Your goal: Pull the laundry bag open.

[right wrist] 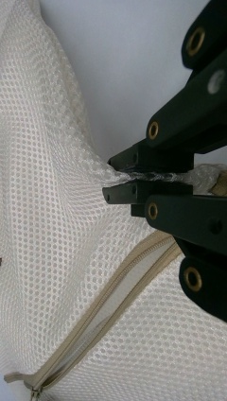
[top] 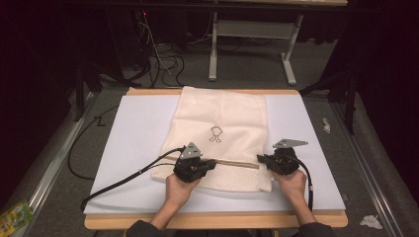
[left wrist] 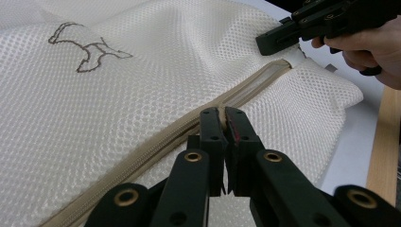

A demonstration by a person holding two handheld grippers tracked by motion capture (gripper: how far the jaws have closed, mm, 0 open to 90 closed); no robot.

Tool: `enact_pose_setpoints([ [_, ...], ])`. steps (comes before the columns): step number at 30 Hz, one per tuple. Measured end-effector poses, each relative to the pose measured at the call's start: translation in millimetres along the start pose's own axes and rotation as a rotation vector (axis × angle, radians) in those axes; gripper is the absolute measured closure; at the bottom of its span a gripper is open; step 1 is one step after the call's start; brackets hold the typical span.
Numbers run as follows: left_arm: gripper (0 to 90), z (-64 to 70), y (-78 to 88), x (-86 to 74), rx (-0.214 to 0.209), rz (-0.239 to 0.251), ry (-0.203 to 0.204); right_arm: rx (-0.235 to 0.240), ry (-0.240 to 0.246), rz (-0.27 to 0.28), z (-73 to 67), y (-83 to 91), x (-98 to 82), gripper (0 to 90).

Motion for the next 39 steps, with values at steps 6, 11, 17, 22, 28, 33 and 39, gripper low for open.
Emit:
enact_pose_setpoints([
  [6,87.2,0.1,3.4,0.9,0.002,0.002,-0.005,0.009,0.0,0.002,0.4,-0.5,-0.5,87.7],
  [11,87.2,0.9,3.1,-0.2,0.006,0.002,-0.01,0.006,0.001,0.0,0.1,-0.5,-0.5,87.7],
  [17,87.2,0.9,6.1,0.6,0.021,0.001,-0.02,0.002,0.001,0.001,-0.4,-0.5,-0.1,87.7],
  [22,87.2,-2.7,11.4,-1.1,0.026,0.004,-0.01,0.0,-0.003,0.0,2.5,-0.9,-1.1,87.7],
  [28,87.2,-3.3,13.1,-0.2,0.026,0.009,-0.003,0.004,-0.005,0.006,2.0,-0.5,0.1,87.7],
  [33,87.2,-8.8,21.5,-2.3,0.046,0.016,0.006,-0.007,-0.01,0.007,6.4,0.4,-0.8,87.7],
  [39,87.2,-12.9,31.5,-2.2,0.062,0.027,0.013,-0.016,-0.026,0.009,11.1,2.3,-0.7,87.7],
])
Point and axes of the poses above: each handheld gripper's, and its own axes: y roughly backward along the jaws, x roughly out of its top, z roughly to its right, the point moved 2 cm from there along -y, roughly forward along the jaws, and after that the axes turned 9 degrees about z, right-handed, at the moved point
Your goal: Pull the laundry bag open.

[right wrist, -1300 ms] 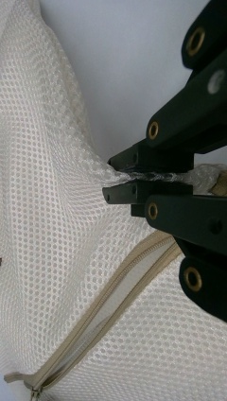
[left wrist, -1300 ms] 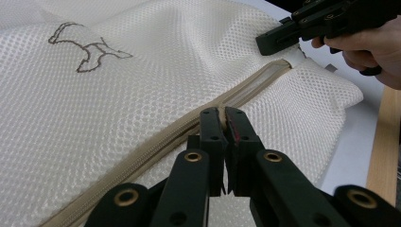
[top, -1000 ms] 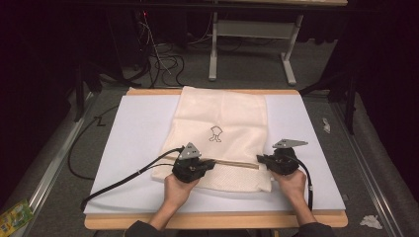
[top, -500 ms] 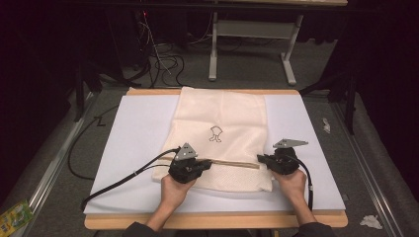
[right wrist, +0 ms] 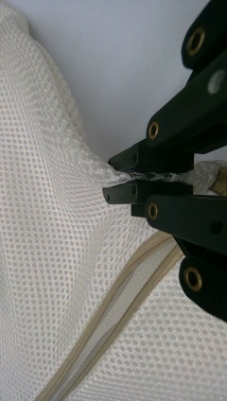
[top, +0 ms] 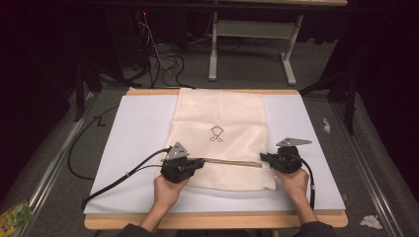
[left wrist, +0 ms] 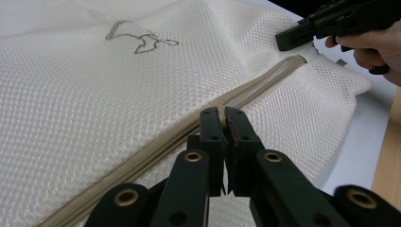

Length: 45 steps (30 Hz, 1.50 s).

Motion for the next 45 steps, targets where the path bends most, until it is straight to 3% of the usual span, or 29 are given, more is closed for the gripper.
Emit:
enact_pose_setpoints([
  [19,87.2,-10.1,16.8,-4.9,0.036,0.024,0.028,-0.016,-0.014,0.001,7.8,-0.4,2.7,87.7],
  [33,87.2,-11.8,19.3,-5.9,0.043,0.021,0.026,-0.014,-0.016,0.007,7.0,0.2,4.4,87.7],
  [45,87.2,-20.5,32.8,-7.0,0.072,0.036,0.033,-0.029,-0.021,0.011,11.4,2.7,5.2,87.7],
])
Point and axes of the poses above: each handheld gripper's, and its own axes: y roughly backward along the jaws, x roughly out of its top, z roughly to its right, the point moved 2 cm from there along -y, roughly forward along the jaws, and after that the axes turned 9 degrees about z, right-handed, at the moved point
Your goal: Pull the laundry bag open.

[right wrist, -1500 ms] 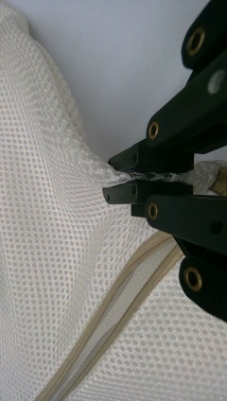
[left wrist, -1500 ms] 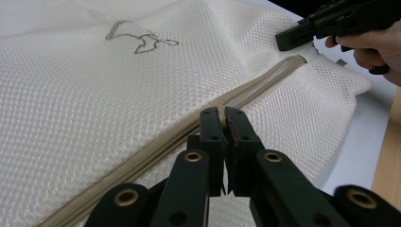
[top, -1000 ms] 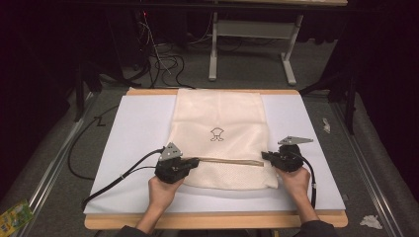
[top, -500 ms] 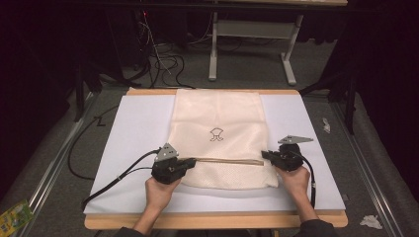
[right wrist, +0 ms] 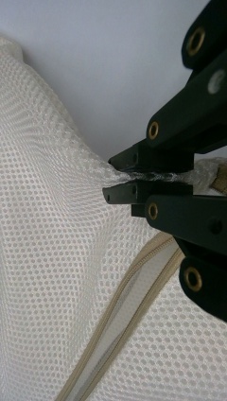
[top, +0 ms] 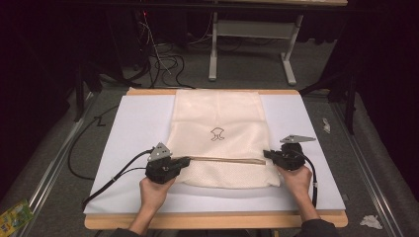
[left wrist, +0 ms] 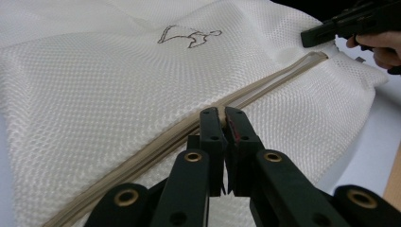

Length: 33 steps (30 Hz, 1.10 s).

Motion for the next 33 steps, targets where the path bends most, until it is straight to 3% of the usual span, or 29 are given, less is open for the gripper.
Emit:
enact_pose_setpoints([
  [6,87.1,-6.5,5.1,-3.5,0.003,0.016,0.028,0.002,-0.003,-0.01,2.1,0.8,0.1,87.5],
  [19,87.1,-11.8,12.7,-4.1,0.017,0.03,0.037,0.01,0.0,-0.014,0.5,-0.6,-0.5,87.5],
  [33,87.2,-26.0,32.3,-6.3,0.064,0.054,0.058,-0.01,-0.004,-0.019,3.2,0.6,-2.0,87.6],
])
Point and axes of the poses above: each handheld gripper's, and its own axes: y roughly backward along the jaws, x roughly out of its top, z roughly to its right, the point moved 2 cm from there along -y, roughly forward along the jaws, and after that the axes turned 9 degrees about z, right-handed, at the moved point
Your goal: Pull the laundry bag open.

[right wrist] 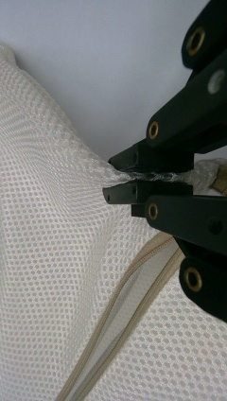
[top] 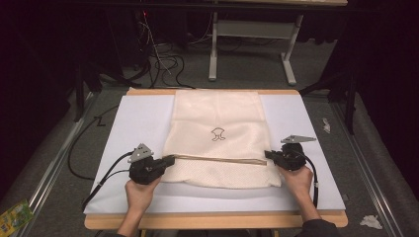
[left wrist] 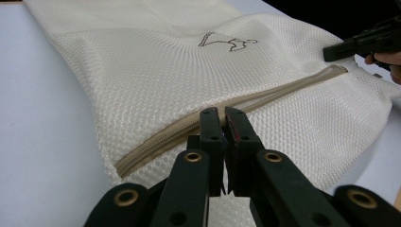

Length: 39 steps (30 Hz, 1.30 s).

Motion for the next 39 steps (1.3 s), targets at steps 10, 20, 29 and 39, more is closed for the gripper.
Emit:
enact_pose_setpoints([
  [10,87.2,-12.0,12.6,-2.1,0.037,0.016,0.022,-0.009,0.002,0.0,2.2,0.2,0.6,87.6],
  [20,87.1,-21.5,21.0,-4.1,0.066,0.024,0.035,-0.009,-0.001,-0.002,1.8,-0.8,1.5,87.6],
  [29,87.2,-28.3,26.6,-5.1,0.083,0.023,0.042,-0.013,0.002,0.003,2.1,0.5,4.0,87.6],
  [39,87.2,-34.5,29.9,-8.0,0.122,-0.004,0.028,-0.005,0.02,-0.007,0.3,-1.9,6.3,87.7],
])
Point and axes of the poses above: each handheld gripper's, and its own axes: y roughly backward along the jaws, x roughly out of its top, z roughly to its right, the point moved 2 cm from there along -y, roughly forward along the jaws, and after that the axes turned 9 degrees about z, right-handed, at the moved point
